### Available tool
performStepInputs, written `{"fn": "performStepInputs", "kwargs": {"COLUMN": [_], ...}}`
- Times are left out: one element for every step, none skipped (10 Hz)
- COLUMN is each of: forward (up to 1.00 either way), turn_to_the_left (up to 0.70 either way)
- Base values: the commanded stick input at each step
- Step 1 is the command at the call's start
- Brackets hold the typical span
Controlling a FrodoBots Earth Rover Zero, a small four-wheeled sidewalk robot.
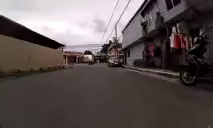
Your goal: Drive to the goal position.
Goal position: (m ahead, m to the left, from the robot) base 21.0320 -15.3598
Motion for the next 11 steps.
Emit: {"fn": "performStepInputs", "kwargs": {"forward": [1.00, 1.00, 1.00, 1.00, 1.00, 1.00, 1.00, 1.00, 1.00, 1.00, 1.00], "turn_to_the_left": [0.00, 0.00, 0.00, 0.00, 0.00, 0.00, 0.00, 0.00, 0.00, 0.00, 0.00]}}
